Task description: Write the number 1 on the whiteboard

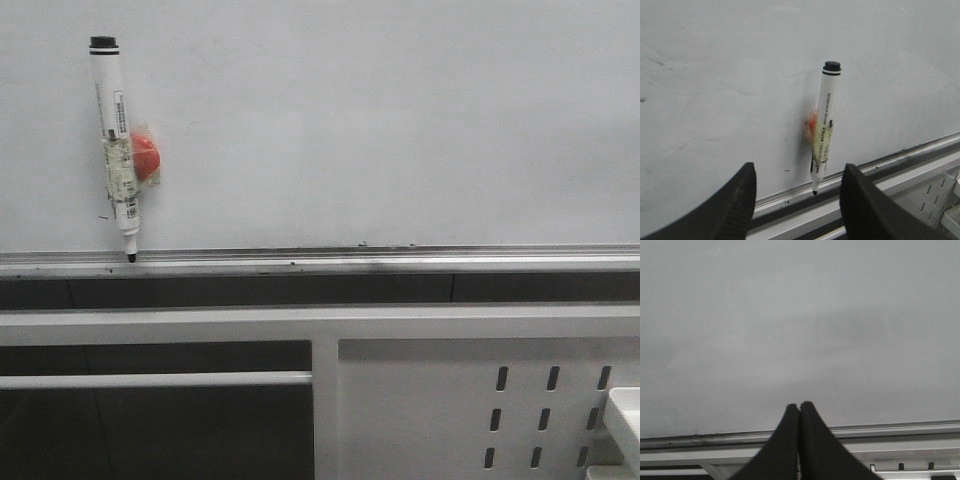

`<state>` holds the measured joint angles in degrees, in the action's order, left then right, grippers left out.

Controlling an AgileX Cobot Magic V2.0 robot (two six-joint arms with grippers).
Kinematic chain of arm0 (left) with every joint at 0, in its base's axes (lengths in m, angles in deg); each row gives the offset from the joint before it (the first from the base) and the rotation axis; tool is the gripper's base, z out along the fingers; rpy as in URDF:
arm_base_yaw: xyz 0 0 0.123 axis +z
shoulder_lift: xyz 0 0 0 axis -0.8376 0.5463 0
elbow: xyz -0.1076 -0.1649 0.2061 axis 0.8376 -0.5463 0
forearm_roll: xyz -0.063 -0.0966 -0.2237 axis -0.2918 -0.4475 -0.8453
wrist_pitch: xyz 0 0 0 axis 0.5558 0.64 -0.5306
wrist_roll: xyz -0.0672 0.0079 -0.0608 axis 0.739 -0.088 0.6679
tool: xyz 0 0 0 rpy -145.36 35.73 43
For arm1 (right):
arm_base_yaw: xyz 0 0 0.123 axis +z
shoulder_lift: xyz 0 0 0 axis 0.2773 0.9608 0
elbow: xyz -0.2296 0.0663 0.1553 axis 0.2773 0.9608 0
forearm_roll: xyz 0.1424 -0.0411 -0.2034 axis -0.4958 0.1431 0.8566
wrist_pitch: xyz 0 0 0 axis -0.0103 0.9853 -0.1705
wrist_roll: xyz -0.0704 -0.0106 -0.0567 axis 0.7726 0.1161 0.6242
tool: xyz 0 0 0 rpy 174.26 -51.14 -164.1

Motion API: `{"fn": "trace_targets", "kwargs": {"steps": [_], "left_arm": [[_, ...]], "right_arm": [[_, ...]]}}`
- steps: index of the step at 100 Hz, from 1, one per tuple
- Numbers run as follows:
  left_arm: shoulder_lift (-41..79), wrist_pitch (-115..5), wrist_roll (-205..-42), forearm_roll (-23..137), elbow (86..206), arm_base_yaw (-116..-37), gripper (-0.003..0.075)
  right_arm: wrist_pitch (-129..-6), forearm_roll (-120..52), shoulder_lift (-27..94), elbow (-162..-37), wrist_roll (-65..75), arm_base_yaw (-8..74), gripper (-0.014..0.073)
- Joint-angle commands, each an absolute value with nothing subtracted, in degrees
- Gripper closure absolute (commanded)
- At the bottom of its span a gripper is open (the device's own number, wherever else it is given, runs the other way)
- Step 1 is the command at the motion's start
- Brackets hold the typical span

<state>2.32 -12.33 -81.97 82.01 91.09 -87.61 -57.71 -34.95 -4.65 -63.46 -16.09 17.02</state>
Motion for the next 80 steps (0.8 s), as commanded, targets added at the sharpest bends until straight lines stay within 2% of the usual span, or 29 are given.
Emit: {"fn": "trace_targets", "kwargs": {"steps": [1,39,55,80], "left_arm": [[8.6,-2.2,-81.3,81.9,92.6,-88.7,0.0374],[40.7,35.9,-77.5,81.3,92.6,-91.8,0.0375],[49.8,35.8,-75.3,81.9,94.8,-91.8,0.0415],[50.8,35.8,-75.3,81.6,100.0,-91.8,0.0427]], "right_arm": [[-61.6,-35.3,-3.8,-65.5,-15.3,17.2,0.0663],[-61.5,-35.3,-3.8,-65.5,-15.3,17.2,0.0663],[-61.5,-35.3,-3.8,-65.5,-15.3,17.2,0.0663],[-62.7,-35.3,-3.8,-65.5,-15.3,17.2,0.0663]]}}
